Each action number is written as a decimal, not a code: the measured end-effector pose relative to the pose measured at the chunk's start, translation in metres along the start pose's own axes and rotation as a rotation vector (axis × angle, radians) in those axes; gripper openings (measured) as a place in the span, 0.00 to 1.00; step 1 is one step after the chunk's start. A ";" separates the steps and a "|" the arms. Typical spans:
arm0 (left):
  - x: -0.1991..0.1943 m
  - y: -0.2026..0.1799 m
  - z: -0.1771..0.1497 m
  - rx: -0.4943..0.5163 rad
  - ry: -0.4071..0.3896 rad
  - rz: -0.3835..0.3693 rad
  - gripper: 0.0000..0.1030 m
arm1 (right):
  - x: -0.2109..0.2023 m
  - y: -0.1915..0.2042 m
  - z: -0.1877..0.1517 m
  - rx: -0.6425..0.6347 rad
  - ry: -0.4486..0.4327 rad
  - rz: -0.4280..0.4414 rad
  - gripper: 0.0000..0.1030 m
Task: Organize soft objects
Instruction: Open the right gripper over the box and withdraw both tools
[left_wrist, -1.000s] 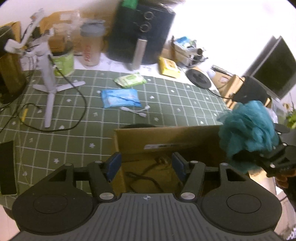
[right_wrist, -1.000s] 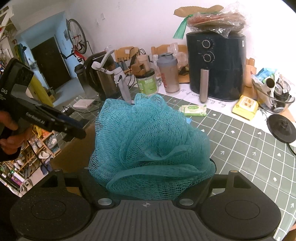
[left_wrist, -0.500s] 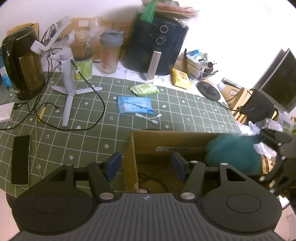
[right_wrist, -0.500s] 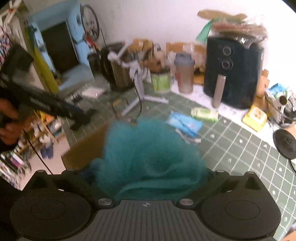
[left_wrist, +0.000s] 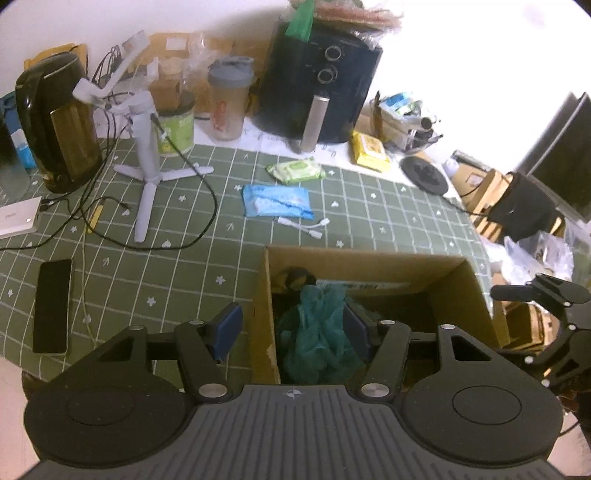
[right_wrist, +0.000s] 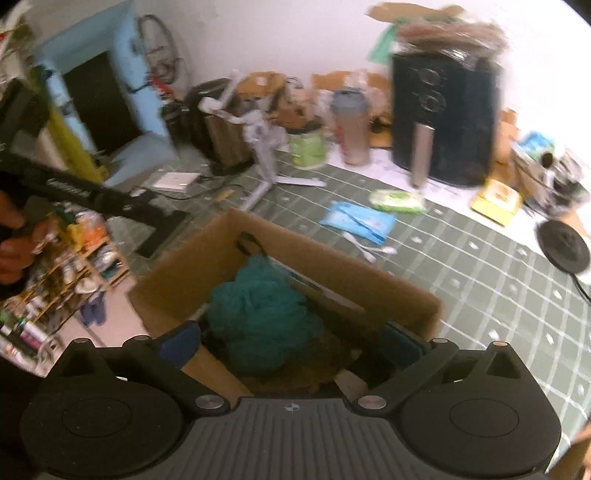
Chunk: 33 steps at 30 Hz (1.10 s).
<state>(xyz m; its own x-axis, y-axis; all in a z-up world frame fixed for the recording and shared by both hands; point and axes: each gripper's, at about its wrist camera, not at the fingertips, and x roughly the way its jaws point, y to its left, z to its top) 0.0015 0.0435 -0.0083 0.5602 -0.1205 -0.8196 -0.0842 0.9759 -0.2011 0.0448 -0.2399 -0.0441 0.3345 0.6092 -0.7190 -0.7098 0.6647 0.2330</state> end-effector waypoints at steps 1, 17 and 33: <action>0.001 0.000 -0.002 -0.001 0.005 0.000 0.57 | -0.001 -0.002 -0.002 0.021 -0.001 0.000 1.00; 0.039 0.010 -0.031 -0.106 0.109 -0.057 0.57 | 0.002 -0.012 -0.047 0.203 0.009 -0.033 1.00; 0.045 0.013 -0.027 -0.093 0.102 -0.063 0.57 | -0.011 -0.016 -0.052 0.254 0.004 -0.034 1.00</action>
<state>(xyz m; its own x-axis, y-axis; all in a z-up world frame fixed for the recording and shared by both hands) 0.0039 0.0455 -0.0621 0.4807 -0.2031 -0.8530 -0.1306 0.9454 -0.2987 0.0200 -0.2798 -0.0737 0.3530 0.5834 -0.7314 -0.5197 0.7724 0.3652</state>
